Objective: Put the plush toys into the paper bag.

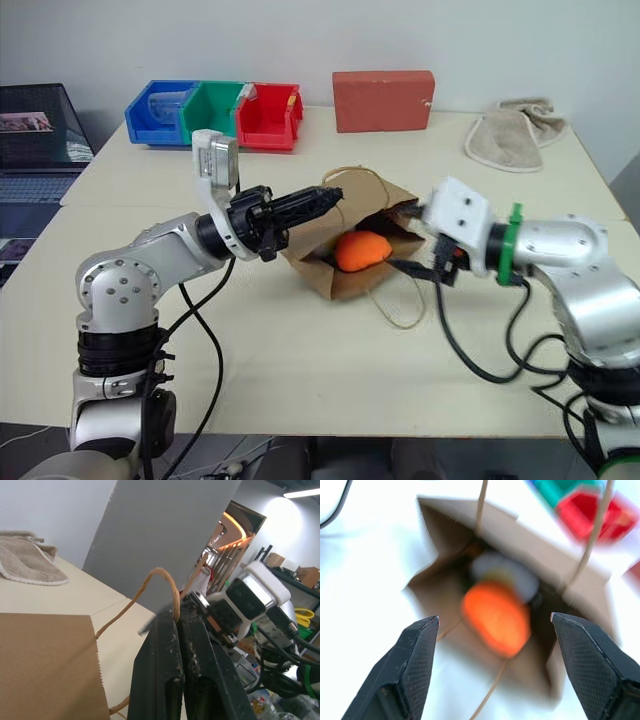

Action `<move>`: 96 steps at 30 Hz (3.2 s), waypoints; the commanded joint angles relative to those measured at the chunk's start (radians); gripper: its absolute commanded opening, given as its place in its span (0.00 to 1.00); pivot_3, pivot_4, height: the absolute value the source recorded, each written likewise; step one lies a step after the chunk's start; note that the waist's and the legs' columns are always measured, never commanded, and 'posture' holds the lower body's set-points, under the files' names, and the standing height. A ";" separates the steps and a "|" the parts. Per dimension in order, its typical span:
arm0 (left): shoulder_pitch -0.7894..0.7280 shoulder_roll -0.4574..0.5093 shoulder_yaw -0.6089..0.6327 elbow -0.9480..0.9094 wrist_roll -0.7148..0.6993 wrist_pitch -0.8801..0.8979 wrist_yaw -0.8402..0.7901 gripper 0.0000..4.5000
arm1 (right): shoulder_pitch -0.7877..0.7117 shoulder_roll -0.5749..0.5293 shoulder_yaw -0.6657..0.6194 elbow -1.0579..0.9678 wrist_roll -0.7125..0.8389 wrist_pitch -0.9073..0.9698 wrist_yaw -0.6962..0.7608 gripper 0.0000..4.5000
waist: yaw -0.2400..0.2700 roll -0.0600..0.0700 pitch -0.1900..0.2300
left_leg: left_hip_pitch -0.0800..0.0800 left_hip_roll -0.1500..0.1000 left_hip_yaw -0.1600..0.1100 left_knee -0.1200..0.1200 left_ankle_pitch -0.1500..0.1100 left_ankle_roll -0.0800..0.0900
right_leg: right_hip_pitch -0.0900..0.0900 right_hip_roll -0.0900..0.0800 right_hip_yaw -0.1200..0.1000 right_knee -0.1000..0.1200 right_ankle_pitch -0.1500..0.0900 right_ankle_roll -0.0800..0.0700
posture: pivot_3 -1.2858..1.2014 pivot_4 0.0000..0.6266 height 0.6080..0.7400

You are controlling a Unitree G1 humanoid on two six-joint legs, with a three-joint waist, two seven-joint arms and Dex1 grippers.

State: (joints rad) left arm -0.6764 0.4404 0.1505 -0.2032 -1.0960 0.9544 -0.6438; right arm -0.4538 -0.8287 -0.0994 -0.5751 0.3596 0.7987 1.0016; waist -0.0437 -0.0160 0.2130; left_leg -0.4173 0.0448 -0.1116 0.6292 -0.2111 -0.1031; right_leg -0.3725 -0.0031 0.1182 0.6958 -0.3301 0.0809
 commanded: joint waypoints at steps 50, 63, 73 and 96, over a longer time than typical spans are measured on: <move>-0.140 0.053 0.045 0.088 0.092 -0.116 -0.040 0.00 | -0.095 0.238 -0.278 0.171 0.687 0.485 -0.425 0.01 | -0.011 0.001 0.001 | 0.000 0.000 0.001 0.000 0.000 0.000 | -0.001 0.001 0.001 0.001 0.000 0.000 | 0.52 0.24 1.00; -0.296 -0.020 -0.077 0.398 0.340 -0.290 -0.186 0.00 | -0.373 0.241 -0.316 0.404 0.836 0.613 -0.708 0.01 | -0.012 0.000 0.000 | -0.009 0.000 0.001 -0.002 0.000 0.000 | -0.010 0.001 0.001 -0.001 0.000 0.000 | 0.52 0.24 1.00; -0.283 0.045 -0.062 0.405 0.374 -0.273 -0.303 0.54 | -0.404 0.186 -0.321 0.401 0.858 0.592 -0.723 0.60 | -0.014 0.001 0.001 | -0.015 0.000 0.001 -0.002 0.000 0.000 | -0.016 0.001 0.001 0.001 0.000 0.000 | 0.52 0.24 1.00; -0.225 0.141 -0.125 0.687 0.591 -0.515 -0.579 0.99 | -0.062 -0.251 -0.271 0.054 0.726 0.294 -0.194 1.00 | -0.007 0.001 0.001 | -0.014 0.000 0.001 0.001 0.001 0.001 | -0.015 0.000 0.000 0.002 0.000 0.000 | 0.52 0.24 1.00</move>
State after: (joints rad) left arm -0.8506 0.5820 0.0255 0.4602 -0.5337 0.4970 -1.2140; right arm -0.5165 -1.0764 -0.3353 -0.4869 1.0565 1.0985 0.8206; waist -0.0503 -0.0149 0.2139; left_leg -0.4316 0.0447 -0.1111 0.6303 -0.2104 -0.1021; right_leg -0.3872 -0.0026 0.1178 0.6974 -0.3301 0.0805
